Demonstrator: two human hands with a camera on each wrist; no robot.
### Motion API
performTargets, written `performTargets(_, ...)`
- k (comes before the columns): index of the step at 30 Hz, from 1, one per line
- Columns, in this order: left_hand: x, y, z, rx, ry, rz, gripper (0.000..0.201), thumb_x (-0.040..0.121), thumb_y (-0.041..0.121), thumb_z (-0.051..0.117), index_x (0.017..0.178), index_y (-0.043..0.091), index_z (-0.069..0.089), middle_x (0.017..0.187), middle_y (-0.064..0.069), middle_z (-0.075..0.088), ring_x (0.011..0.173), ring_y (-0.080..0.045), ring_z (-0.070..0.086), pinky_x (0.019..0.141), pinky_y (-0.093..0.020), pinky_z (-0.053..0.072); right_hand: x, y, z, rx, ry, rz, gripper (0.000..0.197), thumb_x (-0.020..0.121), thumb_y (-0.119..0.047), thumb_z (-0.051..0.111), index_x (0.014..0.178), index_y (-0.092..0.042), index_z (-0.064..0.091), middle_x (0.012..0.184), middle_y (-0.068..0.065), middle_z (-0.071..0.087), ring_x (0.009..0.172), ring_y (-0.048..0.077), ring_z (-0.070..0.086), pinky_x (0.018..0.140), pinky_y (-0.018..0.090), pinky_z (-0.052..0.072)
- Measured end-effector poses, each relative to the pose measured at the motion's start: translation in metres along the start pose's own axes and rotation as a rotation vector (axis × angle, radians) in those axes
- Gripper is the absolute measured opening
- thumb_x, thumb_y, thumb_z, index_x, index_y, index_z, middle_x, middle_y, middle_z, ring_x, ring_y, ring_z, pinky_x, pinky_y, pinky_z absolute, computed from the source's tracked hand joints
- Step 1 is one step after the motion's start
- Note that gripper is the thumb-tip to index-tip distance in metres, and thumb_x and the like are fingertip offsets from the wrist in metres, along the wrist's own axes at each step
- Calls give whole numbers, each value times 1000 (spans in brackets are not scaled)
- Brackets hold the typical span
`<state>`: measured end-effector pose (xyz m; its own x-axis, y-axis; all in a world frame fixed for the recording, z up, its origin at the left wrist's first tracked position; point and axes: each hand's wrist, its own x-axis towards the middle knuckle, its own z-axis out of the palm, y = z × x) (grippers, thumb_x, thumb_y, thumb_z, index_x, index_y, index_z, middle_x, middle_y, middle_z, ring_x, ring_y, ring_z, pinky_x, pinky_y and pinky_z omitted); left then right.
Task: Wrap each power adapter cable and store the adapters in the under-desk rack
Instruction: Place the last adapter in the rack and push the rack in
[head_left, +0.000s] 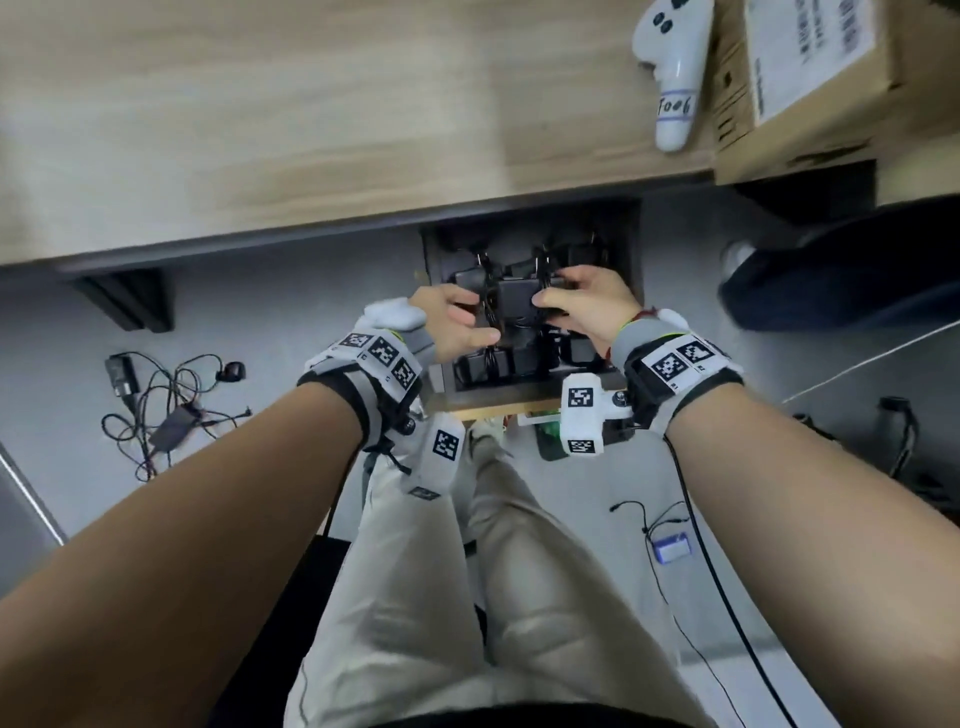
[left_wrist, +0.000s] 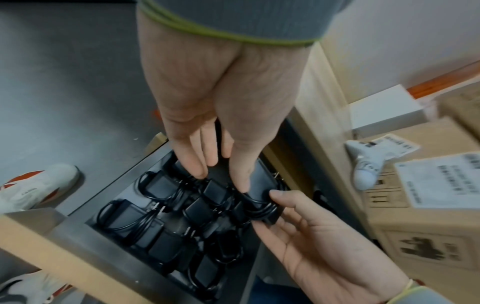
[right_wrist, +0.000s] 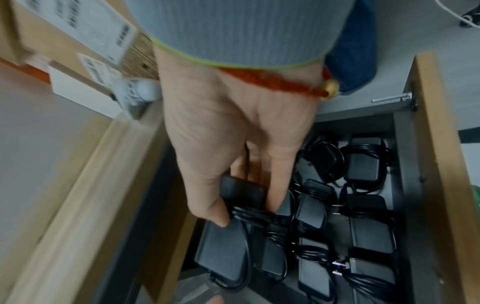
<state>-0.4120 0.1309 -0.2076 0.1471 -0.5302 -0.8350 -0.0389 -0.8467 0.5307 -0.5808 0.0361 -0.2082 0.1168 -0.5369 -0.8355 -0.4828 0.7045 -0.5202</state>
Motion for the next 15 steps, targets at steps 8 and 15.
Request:
performTargets(8,75,-52,9,214,45,-52,53,76,27,82,122,10,61,106,-2,64,97,-20,64,93,-38,53,115,23,2,-234,251,-105,81,48,-46,77,124,-21,62,111,-1,68,98,20,69,88,38,58)
performTargets(15,115,-72,5,193,130,-72,25,82,16,78,102,10,64,77,6,55,63,-4,53,48,-3,39,155,0,11,-477,359,-197,48,81,-42,69,117,-10,65,119,6,67,112,26,62,75,22,41)
